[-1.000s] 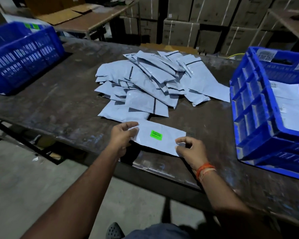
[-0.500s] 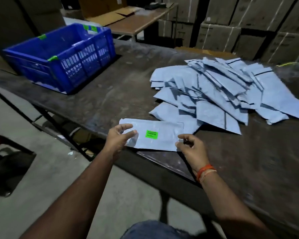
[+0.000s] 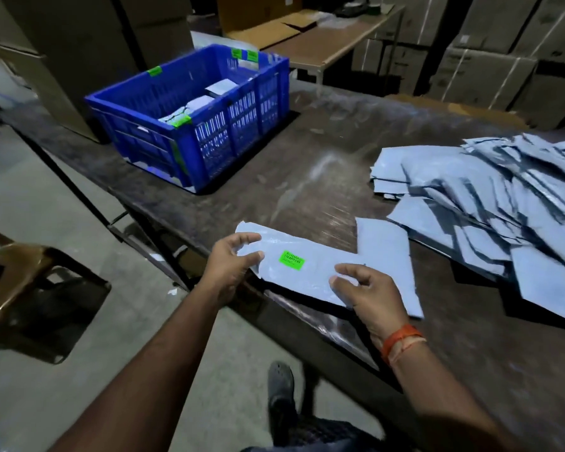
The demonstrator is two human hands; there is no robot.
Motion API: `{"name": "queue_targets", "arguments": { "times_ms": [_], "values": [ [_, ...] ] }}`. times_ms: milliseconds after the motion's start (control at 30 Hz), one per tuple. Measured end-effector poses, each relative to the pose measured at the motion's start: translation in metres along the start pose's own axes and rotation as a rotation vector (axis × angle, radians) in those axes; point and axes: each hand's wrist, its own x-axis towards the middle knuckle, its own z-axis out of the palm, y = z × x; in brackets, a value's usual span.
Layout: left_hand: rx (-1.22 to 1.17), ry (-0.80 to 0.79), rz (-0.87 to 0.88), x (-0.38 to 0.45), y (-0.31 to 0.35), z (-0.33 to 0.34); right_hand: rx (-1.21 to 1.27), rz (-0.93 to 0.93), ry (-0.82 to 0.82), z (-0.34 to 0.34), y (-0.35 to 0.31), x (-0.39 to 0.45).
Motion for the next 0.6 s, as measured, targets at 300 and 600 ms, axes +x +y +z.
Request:
{"name": "queue_targets", "arguments": {
  "times_ms": [300, 600],
  "values": [
    [0.059, -0.084, 0.060, 0.159, 0.072, -0.061, 0.086, -0.107, 0.026, 0.089, -0.055, 0.125],
    [0.186, -0.252, 0.168, 0.276, 0.168, -0.102, 0.252, -0.136, 0.091, 0.138, -0.129, 0.210]
  ]
}}
